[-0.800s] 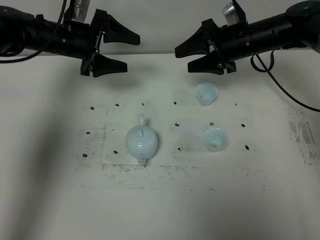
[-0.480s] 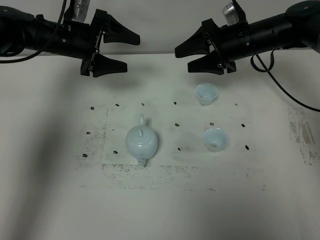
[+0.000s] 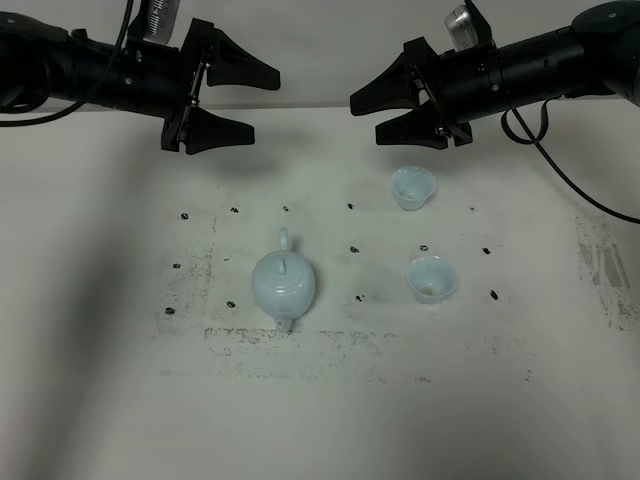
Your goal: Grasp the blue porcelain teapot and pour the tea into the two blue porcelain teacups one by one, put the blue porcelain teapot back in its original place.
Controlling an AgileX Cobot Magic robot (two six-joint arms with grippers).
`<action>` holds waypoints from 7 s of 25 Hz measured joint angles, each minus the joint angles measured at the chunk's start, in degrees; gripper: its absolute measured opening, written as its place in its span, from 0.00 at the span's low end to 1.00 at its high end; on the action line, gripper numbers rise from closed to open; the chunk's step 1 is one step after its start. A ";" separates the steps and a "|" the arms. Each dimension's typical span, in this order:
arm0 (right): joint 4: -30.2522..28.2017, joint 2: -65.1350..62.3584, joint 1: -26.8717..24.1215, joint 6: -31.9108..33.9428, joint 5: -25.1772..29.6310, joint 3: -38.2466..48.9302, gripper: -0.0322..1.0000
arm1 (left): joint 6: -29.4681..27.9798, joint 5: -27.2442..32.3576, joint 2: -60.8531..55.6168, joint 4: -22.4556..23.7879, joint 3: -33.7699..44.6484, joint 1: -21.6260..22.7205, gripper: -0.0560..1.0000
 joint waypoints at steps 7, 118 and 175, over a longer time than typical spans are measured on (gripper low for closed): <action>-8.49 -0.85 0.00 2.83 0.04 -2.51 0.59 | 0.00 0.16 0.00 0.00 0.00 0.00 0.77; -68.18 -129.02 -7.01 31.02 -6.23 74.41 0.55 | -17.95 3.55 -26.32 60.58 6.51 -7.94 0.76; -68.12 -129.02 -7.01 31.02 -6.23 74.45 0.55 | -14.82 3.59 12.57 67.05 -26.66 -23.81 0.76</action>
